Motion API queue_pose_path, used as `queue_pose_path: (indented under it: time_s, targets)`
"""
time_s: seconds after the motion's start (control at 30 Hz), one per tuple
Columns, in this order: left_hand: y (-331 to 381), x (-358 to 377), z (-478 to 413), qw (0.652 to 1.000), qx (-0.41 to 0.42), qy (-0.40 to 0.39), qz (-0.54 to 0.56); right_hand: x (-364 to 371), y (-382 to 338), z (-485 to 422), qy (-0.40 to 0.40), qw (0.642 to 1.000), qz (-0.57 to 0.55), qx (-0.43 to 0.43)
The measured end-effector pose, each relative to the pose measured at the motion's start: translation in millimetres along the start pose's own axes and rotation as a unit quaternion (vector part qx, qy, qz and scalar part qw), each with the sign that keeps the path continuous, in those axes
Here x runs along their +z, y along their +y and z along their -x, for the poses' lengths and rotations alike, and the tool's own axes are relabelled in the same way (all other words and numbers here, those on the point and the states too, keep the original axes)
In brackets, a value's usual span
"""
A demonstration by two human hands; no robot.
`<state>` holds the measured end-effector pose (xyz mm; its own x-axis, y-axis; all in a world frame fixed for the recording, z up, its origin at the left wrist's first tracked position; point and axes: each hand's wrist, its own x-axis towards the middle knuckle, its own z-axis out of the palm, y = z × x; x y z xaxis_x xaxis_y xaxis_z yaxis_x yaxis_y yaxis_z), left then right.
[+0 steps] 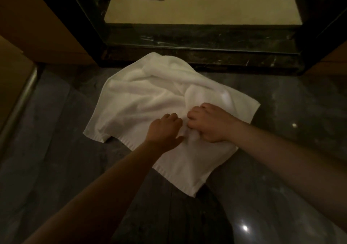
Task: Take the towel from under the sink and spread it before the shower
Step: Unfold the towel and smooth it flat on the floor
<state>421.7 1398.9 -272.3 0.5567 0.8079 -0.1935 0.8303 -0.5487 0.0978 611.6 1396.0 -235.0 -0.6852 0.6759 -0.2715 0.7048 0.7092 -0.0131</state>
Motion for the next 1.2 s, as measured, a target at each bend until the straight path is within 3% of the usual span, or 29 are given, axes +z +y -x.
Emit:
queue_pose_path:
  time_s: [0.2,0.43,0.77,0.93,1.2]
  targets:
    - [0,-9,-5,0.999,0.024,-0.019,-0.025,3,12,2,-0.003,1.0,0.026,0.004]
    - [-12,-24,-5,0.994,0.035,-0.07,-0.081,-4,46,29,-0.037,0.992,0.089,0.075]
    - [-45,-32,3,0.995,-0.004,-0.072,-0.068,-3,78,72,-0.066,0.978,0.109,0.162]
    - [-68,-38,10,0.991,-0.03,-0.078,-0.107,-4,95,101,-0.078,0.962,0.097,0.241]
    - [-72,-44,10,0.973,-0.072,-0.125,-0.182,5,86,108,-0.1,0.954,0.09,0.269]
